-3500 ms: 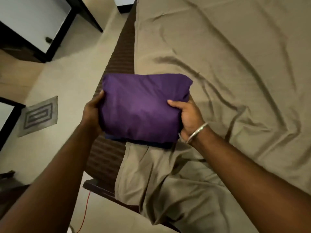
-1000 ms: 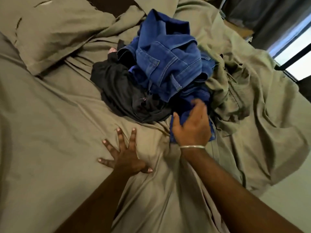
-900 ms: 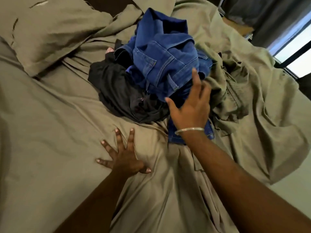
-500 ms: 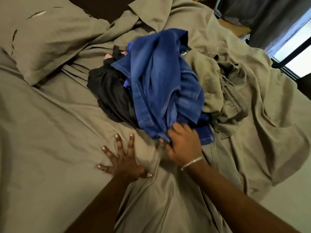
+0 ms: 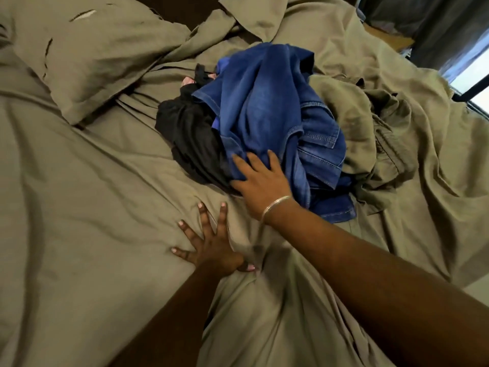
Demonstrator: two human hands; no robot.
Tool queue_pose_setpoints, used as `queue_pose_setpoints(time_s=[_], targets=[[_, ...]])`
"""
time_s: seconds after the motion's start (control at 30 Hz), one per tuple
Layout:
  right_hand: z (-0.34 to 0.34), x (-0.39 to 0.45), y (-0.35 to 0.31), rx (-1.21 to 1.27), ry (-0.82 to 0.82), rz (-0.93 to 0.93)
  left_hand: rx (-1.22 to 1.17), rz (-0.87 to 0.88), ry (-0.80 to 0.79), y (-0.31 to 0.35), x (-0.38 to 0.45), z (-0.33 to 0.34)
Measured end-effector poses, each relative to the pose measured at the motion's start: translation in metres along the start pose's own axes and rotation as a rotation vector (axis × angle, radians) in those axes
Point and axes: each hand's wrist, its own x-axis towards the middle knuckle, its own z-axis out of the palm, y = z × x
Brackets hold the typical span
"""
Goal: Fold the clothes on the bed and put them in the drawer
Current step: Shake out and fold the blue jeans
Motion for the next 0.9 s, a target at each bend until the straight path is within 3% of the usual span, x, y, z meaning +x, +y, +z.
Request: queue_pose_setpoints(time_s=[0.2,0.37,0.43,0.57,0.67,0.77,0.83,0.9], targets=[[0.004,-0.044,-0.006,-0.065,0.209,0.38,-0.016,0.023,0.003,-0.003,0.003,0.001],[-0.018,-0.059,0.018,0.077,0.447,0.619,-0.026,0.024,0.012,-0.006,0.008,0.005],[-0.025,-0.06,0.03,0.101,0.411,0.686,-0.019,0.026,0.02,-0.005,0.009,0.005],[-0.012,-0.056,0.019,0.047,0.122,0.574,-0.034,0.035,0.046,-0.006,0.009,0.008],[-0.002,-0.061,0.003,0.104,0.203,0.496,-0.037,0.042,0.05,-0.008,0.011,0.009],[-0.007,-0.081,0.007,0.41,0.323,0.494,-0.036,0.048,0.072,-0.009,0.014,0.011],[-0.009,-0.101,0.007,0.644,0.317,0.506,-0.013,0.038,0.074,-0.009,0.014,0.011],[-0.013,-0.124,-0.001,0.727,0.274,0.506,-0.027,0.064,0.038,-0.009,0.011,0.007]])
